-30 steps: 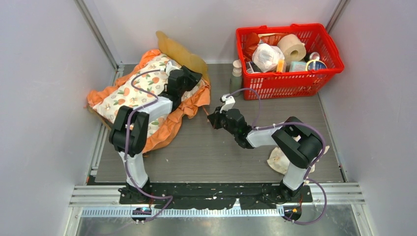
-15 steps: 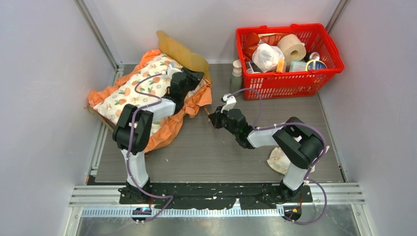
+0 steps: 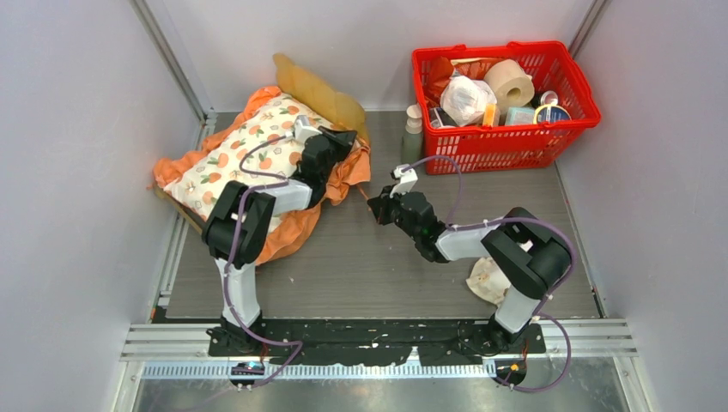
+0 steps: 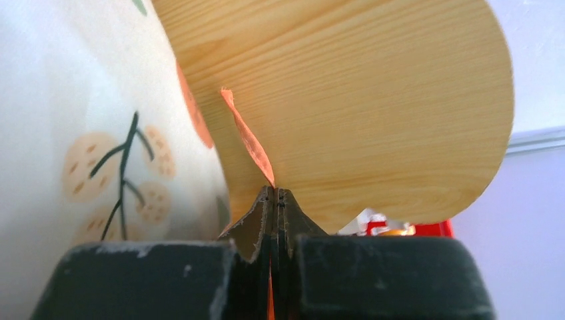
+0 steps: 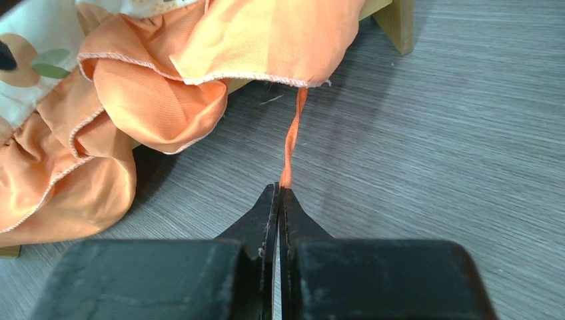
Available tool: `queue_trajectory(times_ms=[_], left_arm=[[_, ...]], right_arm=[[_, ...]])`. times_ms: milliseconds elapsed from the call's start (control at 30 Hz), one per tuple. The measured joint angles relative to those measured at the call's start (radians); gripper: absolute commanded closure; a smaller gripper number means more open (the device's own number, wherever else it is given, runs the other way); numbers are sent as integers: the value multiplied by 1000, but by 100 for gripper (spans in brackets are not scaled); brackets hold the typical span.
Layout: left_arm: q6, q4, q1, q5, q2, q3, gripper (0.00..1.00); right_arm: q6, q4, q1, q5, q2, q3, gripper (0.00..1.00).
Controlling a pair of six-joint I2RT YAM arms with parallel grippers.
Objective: Set up the pet bed
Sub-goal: Adjust the bed frame at the center of the board.
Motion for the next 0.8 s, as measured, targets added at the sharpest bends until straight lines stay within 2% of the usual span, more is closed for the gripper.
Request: queue_trajectory(times_ms=[167, 333, 433, 533, 600, 700, 800], left_arm=[[114, -12, -4, 2, -68, -76, 100], [337, -48, -11, 21, -228, -146, 100], [493, -26, -11, 85, -306, -174, 100], [605, -47, -11, 170, -323, -161, 97], [653, -80, -11, 224, -316, -146, 91], [693, -115, -13, 273, -298, -132, 93], [733, -148, -13, 309, -274, -120, 90]], right_arm=[[2, 2, 0, 32, -82, -52, 95], [1, 6, 0, 54, -164, -82, 95], [2, 18, 0, 55, -185, -84, 94], [19, 19, -5, 72, -176, -83, 87], [37, 18, -8, 85, -146, -74, 82], [69, 21, -13, 96, -56, -47, 71], [101, 44, -14, 108, 29, -46, 68]])
